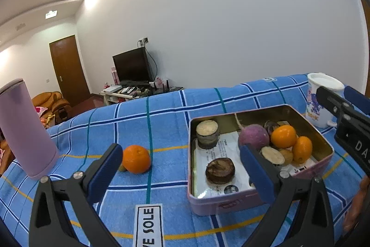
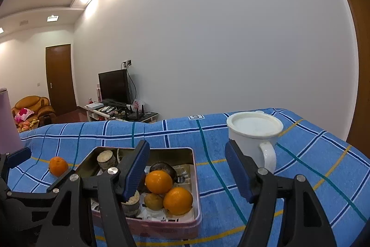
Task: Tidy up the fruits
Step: 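Withdraw both grippers from the tin toward the loose orange and brown fruit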
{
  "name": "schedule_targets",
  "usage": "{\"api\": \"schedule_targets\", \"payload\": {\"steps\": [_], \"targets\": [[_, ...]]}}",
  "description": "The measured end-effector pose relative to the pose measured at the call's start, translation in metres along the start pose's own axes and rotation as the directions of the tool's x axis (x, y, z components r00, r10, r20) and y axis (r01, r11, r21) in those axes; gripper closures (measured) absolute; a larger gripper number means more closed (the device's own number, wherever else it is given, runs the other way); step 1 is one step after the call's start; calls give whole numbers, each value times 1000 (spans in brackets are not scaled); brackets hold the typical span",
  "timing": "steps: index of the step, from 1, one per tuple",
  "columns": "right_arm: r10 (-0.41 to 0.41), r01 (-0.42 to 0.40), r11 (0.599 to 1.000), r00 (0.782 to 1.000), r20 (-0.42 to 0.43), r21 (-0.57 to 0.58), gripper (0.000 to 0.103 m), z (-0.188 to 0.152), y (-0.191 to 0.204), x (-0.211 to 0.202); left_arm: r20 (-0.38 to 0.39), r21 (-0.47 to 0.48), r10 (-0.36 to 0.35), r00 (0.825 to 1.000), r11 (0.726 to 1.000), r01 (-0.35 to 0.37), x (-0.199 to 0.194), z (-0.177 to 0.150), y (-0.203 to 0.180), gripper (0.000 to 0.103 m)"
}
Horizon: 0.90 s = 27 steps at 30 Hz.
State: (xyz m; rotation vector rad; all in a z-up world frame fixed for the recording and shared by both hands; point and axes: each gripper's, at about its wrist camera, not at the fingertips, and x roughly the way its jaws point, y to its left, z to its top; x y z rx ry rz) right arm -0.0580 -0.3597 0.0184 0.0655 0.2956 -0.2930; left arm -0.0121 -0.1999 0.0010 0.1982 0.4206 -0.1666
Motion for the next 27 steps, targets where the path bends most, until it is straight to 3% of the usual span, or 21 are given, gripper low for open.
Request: {"api": "schedule_targets", "payload": {"steps": [16,27], "targets": [[27,-27,1000,999,-35,-7,34,-7,26,-15,-22,3,-2,1000,1000,2,-13,-10,22,0],[88,-89,996,994,-64,-14,34,-12,61,-18,-16,1,44,999,999,-44,-18,-16,55,0]]}}
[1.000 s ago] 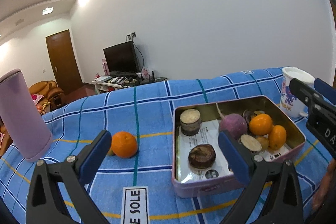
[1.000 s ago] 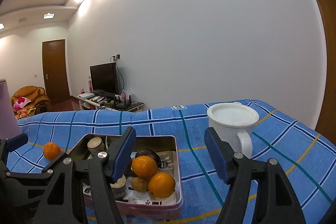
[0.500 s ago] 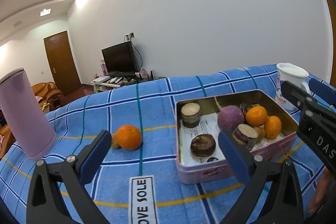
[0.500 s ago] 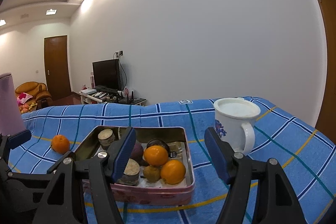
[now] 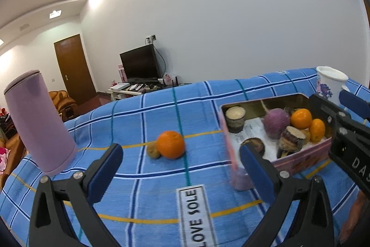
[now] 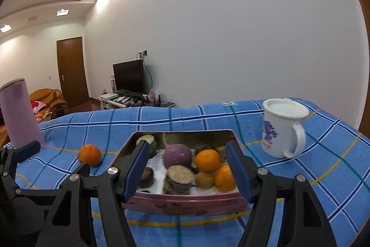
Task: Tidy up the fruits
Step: 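Withdraw both grippers from the tin toward the loose orange and brown fruit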
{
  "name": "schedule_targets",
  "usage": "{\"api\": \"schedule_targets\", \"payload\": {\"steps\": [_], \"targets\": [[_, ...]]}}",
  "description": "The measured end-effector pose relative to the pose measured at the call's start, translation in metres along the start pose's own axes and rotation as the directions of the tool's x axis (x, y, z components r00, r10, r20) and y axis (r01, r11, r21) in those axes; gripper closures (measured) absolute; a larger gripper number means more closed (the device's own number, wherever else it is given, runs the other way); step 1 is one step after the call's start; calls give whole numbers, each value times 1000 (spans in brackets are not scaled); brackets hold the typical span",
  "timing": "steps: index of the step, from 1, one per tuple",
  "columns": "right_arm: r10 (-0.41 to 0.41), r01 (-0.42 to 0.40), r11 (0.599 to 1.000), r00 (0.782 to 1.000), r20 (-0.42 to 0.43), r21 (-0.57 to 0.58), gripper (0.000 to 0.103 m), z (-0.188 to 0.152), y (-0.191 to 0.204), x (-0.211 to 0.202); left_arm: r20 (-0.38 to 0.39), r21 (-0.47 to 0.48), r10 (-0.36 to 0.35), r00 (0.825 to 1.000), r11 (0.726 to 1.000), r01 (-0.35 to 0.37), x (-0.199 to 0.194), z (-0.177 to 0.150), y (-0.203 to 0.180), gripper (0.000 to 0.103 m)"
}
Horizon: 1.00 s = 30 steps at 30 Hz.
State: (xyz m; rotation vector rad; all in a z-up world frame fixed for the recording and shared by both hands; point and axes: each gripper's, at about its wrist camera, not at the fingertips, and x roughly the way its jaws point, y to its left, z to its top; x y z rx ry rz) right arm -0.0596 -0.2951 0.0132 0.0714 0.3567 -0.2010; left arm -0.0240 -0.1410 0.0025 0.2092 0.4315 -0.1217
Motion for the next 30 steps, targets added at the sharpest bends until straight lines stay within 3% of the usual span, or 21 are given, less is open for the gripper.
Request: {"api": "schedule_targets", "payload": {"steps": [23,30], "targets": [[108,-109,994,993,-39,-30,34,-3,88,24,-57,-70,127,990,989,-131,24,-6,92,0],[135,-140,988,988,-78,-69,34,-3,119,39,-103,-108,189,976,974,-200,44,-1,135,0]]}}
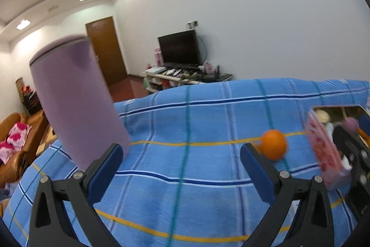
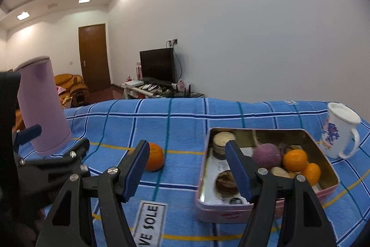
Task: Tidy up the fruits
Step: 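Withdraw both grippers from the tin toward the loose orange and brown fruit, then grasp the second orange with the right gripper while the left gripper grasps the small brown fruit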
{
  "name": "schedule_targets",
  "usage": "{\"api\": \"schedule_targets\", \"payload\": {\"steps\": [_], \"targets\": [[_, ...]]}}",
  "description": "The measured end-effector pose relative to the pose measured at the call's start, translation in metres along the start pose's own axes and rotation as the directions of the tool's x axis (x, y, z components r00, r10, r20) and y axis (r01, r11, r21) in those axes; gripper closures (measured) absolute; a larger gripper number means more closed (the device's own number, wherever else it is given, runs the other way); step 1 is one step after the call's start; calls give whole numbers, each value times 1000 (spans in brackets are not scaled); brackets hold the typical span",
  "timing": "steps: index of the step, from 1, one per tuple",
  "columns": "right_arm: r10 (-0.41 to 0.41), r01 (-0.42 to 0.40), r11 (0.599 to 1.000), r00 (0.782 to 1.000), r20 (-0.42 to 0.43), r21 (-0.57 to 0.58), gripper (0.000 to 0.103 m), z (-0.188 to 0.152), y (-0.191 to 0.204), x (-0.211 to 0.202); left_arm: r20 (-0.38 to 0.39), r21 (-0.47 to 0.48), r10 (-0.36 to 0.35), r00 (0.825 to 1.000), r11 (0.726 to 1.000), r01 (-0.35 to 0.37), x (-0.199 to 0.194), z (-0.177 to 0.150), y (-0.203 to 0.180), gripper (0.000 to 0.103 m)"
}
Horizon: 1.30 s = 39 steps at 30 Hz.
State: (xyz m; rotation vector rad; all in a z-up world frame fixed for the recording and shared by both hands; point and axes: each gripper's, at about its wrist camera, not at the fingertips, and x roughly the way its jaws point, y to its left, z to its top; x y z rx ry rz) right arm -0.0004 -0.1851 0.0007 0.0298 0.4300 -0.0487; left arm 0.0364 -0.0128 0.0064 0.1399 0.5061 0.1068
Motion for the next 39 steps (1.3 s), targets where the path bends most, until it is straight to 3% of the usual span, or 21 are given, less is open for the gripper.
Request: {"api": "schedule_targets", "payload": {"steps": [6,10,12,13,15,20,27,34,39], "targets": [[43,-44,999,995,-93,-16,34,2,23,28,-49,-40,62,997,997,-64,25,-3,34,0],[67,-81,994,981,-182,-70,34,3,40,54,-108,-58,41,993,997,-47,39,-11,42,0],[66,-90,991,973,-221,-101,43,3,47,64,-128,-56,30,991,998,-38,42,-12,42,0],[70,-100,989,967,-246,-111,49,3,49,71,-131,-54,29,991,998,-37,43,-13,42,0],[84,-120,987,954,-288,-110,51,2,49,81,-135,-51,23,991,998,-31,41,-12,40,0],[107,-144,987,926,-361,-75,51,2,44,103,-155,-47,12,988,999,-20,42,-13,39,0],[164,-184,983,871,-463,2,54,-2,41,135,-165,-50,11,986,999,-20,44,-14,39,0],[197,-203,979,875,-442,35,55,-5,38,122,-154,-50,-16,988,999,8,45,-14,40,0],[176,-179,984,936,-304,18,55,-3,29,76,-127,-57,-74,989,996,67,42,-12,37,0]]}}
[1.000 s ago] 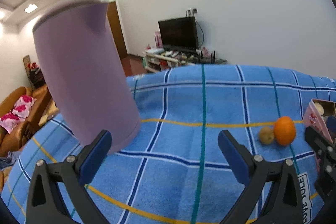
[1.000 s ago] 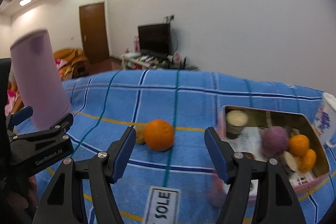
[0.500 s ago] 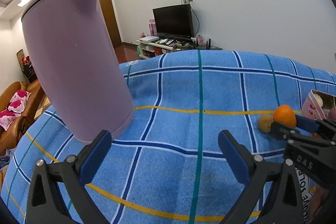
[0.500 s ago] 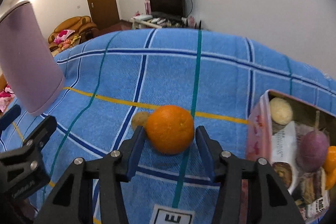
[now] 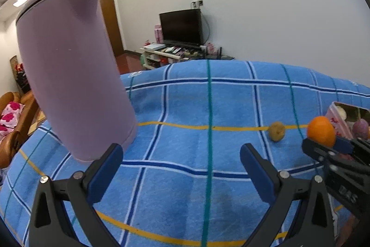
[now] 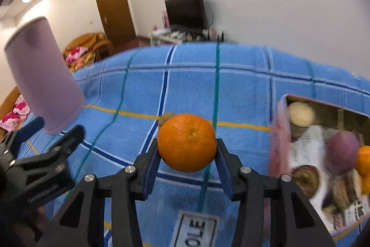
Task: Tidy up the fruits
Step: 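Grasp the second orange with the right gripper while the left gripper grasps the small brown fruit, then lift and carry the orange and small brown fruit over the pink tin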
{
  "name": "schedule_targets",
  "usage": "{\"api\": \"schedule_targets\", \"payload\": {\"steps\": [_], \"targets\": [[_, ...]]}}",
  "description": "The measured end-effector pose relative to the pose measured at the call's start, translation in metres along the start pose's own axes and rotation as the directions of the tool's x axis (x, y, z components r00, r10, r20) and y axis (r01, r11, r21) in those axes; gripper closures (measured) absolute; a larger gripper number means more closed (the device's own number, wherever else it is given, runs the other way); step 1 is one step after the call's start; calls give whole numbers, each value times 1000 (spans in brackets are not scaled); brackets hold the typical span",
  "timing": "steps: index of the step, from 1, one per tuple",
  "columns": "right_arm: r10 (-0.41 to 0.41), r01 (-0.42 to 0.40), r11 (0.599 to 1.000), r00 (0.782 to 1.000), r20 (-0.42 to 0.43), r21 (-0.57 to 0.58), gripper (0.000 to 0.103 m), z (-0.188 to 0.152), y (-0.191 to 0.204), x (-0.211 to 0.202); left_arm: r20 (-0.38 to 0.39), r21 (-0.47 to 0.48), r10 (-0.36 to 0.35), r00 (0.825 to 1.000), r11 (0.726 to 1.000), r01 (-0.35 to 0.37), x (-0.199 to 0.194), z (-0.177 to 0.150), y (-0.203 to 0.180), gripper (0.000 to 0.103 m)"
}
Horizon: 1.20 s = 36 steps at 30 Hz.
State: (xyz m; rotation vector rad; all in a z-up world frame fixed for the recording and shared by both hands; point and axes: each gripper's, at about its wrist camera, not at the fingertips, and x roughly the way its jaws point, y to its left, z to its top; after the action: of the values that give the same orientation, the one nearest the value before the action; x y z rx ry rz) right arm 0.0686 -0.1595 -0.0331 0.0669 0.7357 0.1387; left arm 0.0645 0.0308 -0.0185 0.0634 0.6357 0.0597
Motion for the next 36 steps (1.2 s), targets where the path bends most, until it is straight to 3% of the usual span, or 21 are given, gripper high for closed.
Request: {"api": "schedule_targets", "payload": {"steps": [5,10,15,19,22,24,26,31,36], "targets": [[-64,61,998,993,100,32,55,-7,-12,-31,-19,15,-79,997,997,80,-1,3,-16,2],[-150,141,988,970,191,64,55,-7,-25,-54,-43,35,-170,985,985,171,4,22,-43,11],[-169,156,985,962,215,73,55,-5,-29,-57,-101,98,-284,954,951,293,26,35,-84,35],[-155,138,986,966,209,92,55,-3,-35,-57,-162,95,-292,943,946,309,50,36,-105,42],[-148,131,987,969,199,98,55,-2,-38,-54,-206,114,-255,945,953,282,65,34,-115,56],[-140,123,987,972,189,101,55,-2,-40,-51,-270,96,-254,929,953,288,78,32,-116,67],[-136,119,988,973,186,102,55,0,-40,-50,-263,77,-264,928,953,293,79,33,-115,75],[-145,130,988,969,201,87,55,-3,-35,-50,-251,47,-300,920,946,322,75,33,-106,76],[-146,138,989,955,259,47,55,-7,-23,-60,-135,41,-229,964,971,236,42,26,-88,76]]}}
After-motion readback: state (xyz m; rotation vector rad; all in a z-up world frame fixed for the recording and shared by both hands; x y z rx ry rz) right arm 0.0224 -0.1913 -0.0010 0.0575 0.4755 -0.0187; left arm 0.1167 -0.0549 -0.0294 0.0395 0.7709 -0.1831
